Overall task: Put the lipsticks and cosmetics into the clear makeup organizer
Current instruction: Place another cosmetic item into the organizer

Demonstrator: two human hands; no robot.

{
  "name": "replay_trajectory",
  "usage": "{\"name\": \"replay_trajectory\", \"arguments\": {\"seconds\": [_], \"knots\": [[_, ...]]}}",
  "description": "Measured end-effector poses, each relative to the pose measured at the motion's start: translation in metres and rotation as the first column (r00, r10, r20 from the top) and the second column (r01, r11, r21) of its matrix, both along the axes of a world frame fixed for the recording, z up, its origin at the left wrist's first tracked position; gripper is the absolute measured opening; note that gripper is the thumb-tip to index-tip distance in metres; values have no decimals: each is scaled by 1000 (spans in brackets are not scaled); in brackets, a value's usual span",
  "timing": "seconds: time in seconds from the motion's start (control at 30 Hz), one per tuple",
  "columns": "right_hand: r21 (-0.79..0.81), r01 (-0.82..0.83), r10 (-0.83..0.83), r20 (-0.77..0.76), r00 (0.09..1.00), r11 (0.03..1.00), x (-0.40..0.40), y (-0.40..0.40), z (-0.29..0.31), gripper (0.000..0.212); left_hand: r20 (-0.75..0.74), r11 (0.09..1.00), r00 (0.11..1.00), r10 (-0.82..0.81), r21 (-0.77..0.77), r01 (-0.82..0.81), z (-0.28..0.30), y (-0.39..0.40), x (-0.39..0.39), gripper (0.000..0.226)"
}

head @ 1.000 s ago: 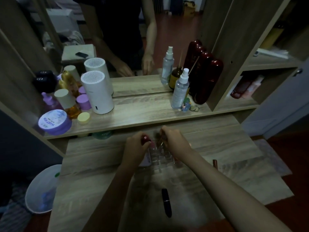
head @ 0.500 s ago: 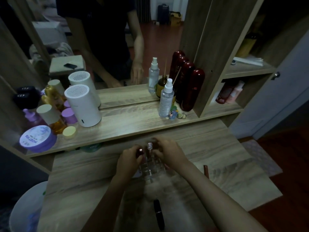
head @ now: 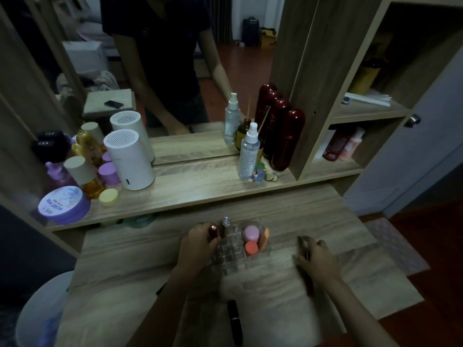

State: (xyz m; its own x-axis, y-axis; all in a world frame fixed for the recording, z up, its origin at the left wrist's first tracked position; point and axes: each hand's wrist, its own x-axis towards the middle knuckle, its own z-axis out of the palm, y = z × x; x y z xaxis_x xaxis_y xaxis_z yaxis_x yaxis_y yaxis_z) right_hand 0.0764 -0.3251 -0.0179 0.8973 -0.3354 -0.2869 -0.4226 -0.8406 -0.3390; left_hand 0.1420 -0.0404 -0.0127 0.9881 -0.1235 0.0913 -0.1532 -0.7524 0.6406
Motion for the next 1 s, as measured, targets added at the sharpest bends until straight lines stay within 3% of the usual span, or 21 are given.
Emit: {"name": "replay_trajectory", "arguments": {"seconds": [0.2,0.37,0.53,0.67,0.77,0.87,1.0], "knots": [[9,-86,86,-30,996,996,-3,4,-4,41,15,998,1000,5,-59,-4,0,5,-6,29],[5,-86,86,30,996,996,-9,4,-4,25,29,992,999,30,-123,-26,6,6,-22,33],[60,-21,17,77,997,998,-12,3,-8,18,10,984,996,85,-159,-83,9,12,-38,44],[236,112,-164,211,964,965,-8,10,3,16,30,982,992,123,-151,-117,8,25,-51,46],[288,123,-204,269,941,950,1,16,25,25,34,985,990,135,-109,-131,5,40,-58,48],[393,22,-128,244,961,919,13,27,59,34,15,983,989,150,-105,-148,0,50,-62,49],[280,-253,194,220,956,926,36,52,103,42,8,979,990,139,-149,-136,-4,52,-68,48]]}}
